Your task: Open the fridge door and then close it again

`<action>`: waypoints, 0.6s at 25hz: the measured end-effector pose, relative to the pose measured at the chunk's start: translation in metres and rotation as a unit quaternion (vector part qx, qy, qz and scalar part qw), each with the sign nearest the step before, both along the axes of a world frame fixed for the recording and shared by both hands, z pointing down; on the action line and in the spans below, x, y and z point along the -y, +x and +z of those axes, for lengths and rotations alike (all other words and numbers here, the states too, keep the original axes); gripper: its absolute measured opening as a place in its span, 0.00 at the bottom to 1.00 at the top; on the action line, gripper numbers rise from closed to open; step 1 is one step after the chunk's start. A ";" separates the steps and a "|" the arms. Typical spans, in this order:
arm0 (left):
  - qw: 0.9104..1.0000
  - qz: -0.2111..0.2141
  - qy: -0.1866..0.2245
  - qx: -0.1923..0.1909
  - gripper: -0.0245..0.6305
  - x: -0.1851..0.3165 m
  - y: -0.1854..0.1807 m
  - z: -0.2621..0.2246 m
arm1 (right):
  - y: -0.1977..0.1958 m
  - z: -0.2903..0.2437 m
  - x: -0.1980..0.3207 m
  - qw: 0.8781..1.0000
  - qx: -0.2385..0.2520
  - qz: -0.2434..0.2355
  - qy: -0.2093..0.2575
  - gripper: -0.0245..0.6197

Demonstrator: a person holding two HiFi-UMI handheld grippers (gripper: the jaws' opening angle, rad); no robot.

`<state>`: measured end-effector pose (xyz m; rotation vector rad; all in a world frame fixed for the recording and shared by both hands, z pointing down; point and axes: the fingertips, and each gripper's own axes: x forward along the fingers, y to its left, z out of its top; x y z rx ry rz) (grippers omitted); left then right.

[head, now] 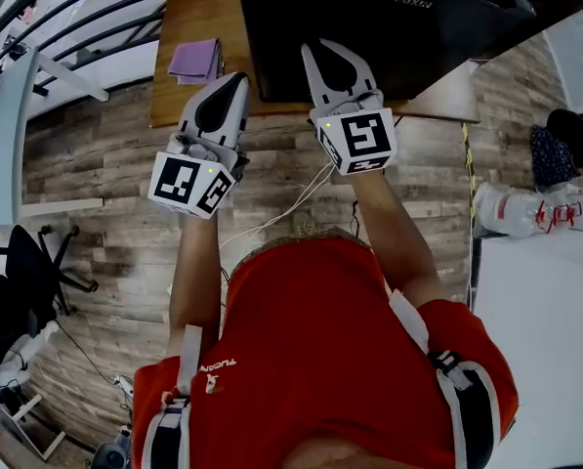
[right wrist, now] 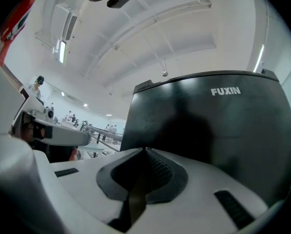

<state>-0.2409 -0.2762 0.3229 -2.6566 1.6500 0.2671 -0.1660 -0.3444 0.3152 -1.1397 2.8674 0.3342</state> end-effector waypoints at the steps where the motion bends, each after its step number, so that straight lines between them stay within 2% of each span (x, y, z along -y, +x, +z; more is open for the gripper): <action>1: 1.000 0.002 0.000 0.000 0.05 -0.001 0.000 0.000 | -0.002 0.000 -0.004 1.000 0.000 -0.007 0.001 0.09; 15: 1.000 0.021 -0.001 0.011 0.05 -0.030 0.008 0.001 | -0.017 -0.001 -0.082 0.995 0.005 -0.103 -0.004 0.08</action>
